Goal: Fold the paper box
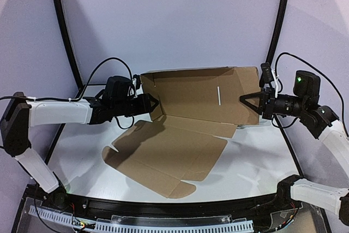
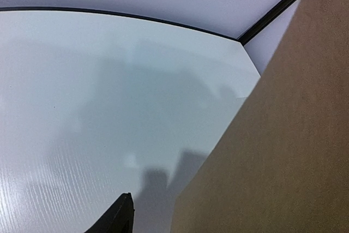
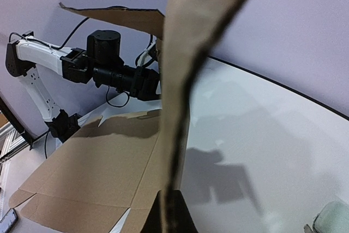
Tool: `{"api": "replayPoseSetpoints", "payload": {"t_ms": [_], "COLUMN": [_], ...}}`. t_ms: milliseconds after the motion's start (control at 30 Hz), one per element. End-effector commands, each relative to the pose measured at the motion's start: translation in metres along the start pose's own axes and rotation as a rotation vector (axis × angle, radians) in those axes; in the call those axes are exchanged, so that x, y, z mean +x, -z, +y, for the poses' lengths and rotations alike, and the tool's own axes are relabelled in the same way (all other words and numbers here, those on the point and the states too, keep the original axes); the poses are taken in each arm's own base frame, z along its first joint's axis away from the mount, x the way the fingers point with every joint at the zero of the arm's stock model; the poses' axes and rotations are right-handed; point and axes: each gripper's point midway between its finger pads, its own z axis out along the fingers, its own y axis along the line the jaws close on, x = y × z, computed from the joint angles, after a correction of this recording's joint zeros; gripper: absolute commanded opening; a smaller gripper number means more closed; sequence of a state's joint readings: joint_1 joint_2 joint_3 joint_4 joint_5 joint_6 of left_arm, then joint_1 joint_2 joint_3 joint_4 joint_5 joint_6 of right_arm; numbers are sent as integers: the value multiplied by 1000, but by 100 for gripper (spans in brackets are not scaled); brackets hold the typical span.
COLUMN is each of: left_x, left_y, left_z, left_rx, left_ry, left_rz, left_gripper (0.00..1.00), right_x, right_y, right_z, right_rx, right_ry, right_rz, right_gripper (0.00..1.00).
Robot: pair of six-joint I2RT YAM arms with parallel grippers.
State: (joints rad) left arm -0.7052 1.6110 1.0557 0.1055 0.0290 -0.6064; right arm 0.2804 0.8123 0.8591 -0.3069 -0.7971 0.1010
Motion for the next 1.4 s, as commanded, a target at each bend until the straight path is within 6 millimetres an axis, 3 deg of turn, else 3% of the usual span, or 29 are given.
{"api": "replayPoseSetpoints", "payload": {"t_ms": [0, 167, 267, 467, 567, 700, 800, 933, 1233, 1367], "left_x": [-2, -2, -1, -4, -8, -1, -1, -2, -16, -21], "left_y": [2, 0, -2, -1, 0, 2, 3, 2, 19, 29], "left_z": [-6, -5, -4, 11, 21, 40, 42, 27, 16, 18], "left_rx": [26, 19, 11, -74, -147, -256, -271, -188, -153, -163], "left_ry": [2, -3, -5, -5, -3, -9, -8, -12, -24, -15], "left_rz": [-10, -12, -4, -16, -30, 5, 10, 15, -34, -64], "left_gripper": [57, 54, 41, 4, 1, 1, 1, 15, 65, 73], "right_x": [-28, -29, -30, -32, -32, -31, -30, -28, -28, -25], "right_y": [9, 9, 11, 12, 13, 13, 13, 10, 8, 7], "right_z": [13, 17, 17, 18, 19, 20, 21, 20, 17, 14], "right_rx": [-21, -43, -34, -33, -34, -37, -48, -58, -55, -42], "right_ry": [51, 55, 59, 63, 64, 68, 72, 62, 57, 55], "right_rz": [-72, -75, -80, -86, -89, -87, -87, -80, -80, -73], "right_gripper": [0, 0, 0, 0, 0, 0, 0, 0, 0, 0]}}
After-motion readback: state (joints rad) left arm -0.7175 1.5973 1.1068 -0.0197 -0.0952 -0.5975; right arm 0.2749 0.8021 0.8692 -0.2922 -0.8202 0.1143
